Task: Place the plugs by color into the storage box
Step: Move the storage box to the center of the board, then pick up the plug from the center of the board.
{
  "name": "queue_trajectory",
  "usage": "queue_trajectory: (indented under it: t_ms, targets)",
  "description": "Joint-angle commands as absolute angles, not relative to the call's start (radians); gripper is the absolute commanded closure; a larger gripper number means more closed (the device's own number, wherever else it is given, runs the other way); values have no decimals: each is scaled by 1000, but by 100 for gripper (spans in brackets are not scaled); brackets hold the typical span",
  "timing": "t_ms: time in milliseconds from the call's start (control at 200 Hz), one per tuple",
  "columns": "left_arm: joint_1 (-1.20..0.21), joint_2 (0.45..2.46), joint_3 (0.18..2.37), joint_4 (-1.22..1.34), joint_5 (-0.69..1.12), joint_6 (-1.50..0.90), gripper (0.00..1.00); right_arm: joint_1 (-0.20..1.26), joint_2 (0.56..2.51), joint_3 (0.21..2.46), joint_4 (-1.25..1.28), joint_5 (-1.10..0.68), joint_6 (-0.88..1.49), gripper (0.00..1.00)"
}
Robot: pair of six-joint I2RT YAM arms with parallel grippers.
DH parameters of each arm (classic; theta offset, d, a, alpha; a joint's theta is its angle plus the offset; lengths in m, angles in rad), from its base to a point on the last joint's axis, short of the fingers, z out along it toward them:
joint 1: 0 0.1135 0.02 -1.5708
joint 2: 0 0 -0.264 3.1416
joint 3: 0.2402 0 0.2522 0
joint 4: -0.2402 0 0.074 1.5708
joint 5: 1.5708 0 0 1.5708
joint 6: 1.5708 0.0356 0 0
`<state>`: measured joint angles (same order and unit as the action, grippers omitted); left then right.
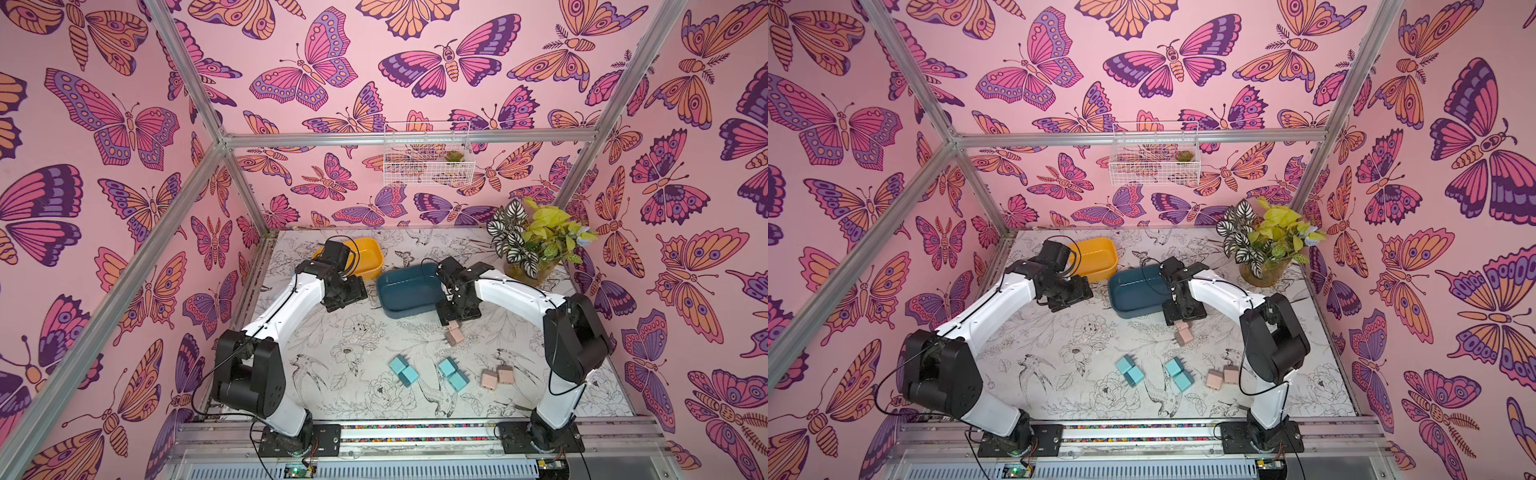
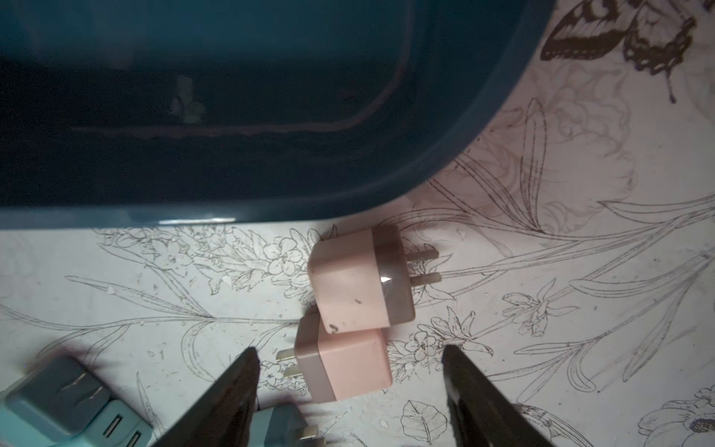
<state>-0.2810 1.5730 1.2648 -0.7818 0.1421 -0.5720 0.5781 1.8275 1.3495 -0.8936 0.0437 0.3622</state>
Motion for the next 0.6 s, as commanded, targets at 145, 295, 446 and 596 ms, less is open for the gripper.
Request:
queue_trajectory:
  t_ms: [145,295,446,596]
  targets:
    - [-280,1631,1316,-792,173,-548,21,575,1845,1356,-915,77,328,26]
    - [-288,1664,1348,-789,185,-550,21,574,1856,1345,-910,81,321,26]
    - [-297,1689,1376,-787,196,-552,21,573,1871,1336,-893,89,306,26]
    - [-304,1700,1385,-787,199,-552,21,569,1898,1346,-885,89,285,27]
